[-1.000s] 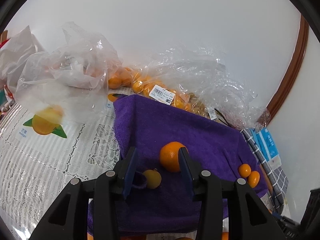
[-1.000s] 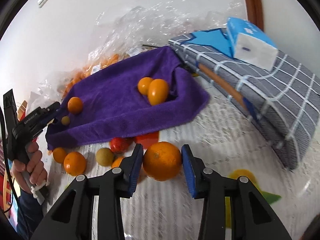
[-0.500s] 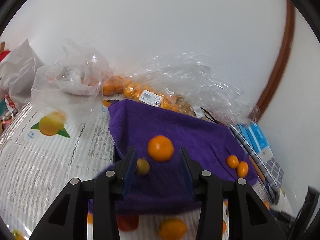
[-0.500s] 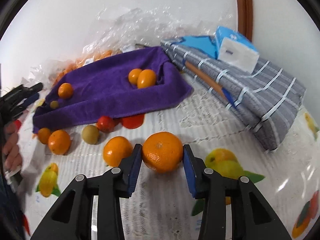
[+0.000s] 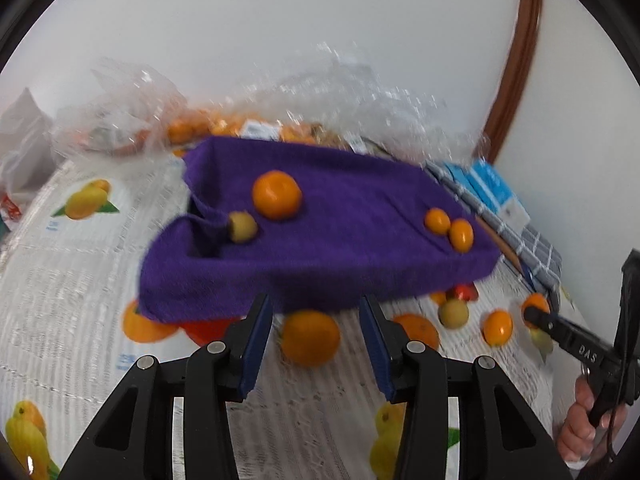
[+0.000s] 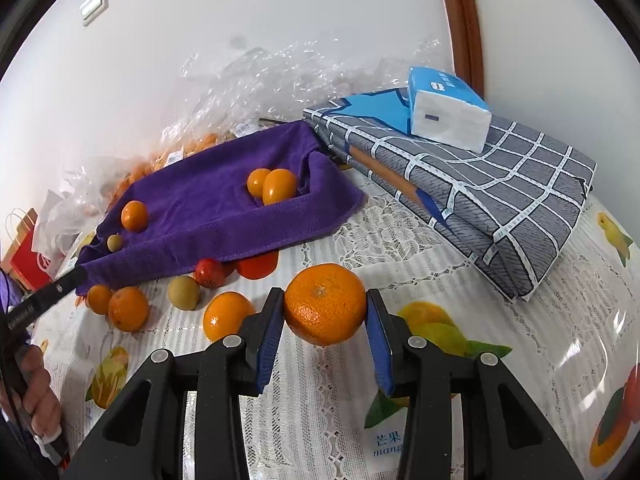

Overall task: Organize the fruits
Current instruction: 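Grasp another orange with the right tool while the left tool grasps an orange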

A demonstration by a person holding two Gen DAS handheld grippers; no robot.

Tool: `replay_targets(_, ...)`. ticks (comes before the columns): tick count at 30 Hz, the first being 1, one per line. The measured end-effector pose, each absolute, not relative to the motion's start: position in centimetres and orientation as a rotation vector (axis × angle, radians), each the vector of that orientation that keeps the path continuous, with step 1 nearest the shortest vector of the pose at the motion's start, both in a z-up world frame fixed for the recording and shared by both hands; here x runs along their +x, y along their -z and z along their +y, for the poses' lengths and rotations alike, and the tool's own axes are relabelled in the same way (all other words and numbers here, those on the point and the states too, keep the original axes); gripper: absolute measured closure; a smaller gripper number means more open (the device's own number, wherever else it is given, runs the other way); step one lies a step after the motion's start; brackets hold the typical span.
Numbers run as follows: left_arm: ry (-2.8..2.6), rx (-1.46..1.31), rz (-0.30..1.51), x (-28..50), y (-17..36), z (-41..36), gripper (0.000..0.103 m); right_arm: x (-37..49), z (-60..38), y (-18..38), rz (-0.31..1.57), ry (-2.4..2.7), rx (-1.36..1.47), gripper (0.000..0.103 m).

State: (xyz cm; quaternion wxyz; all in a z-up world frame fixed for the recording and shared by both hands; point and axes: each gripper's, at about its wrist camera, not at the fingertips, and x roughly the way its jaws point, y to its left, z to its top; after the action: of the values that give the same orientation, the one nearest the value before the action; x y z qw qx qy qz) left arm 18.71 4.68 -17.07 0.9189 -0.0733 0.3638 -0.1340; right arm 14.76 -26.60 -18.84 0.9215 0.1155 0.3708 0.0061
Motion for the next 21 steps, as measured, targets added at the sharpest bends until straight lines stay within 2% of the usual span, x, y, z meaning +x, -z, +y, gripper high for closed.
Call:
replay_targets(7, 0.262, -0.143, 0.852, 20.2, 18.5, 4.2, 0.061, 14.7, -26.0, 18.9, 0.768, -0.027, 0.209, 0.063)
replay_targets(9, 0.254, -0.134, 0.881, 20.5, 18.9, 4.0, 0.069, 14.7, -25.8, 18.9, 0.772, -0.024, 0.2, 0.063)
replay_targets(21, 0.329, -0.216, 0.707, 18.1, 17.0, 5.1, 0.069, 14.3, -26.0, 18.6, 0.746, -0.023, 0.206, 0.063)
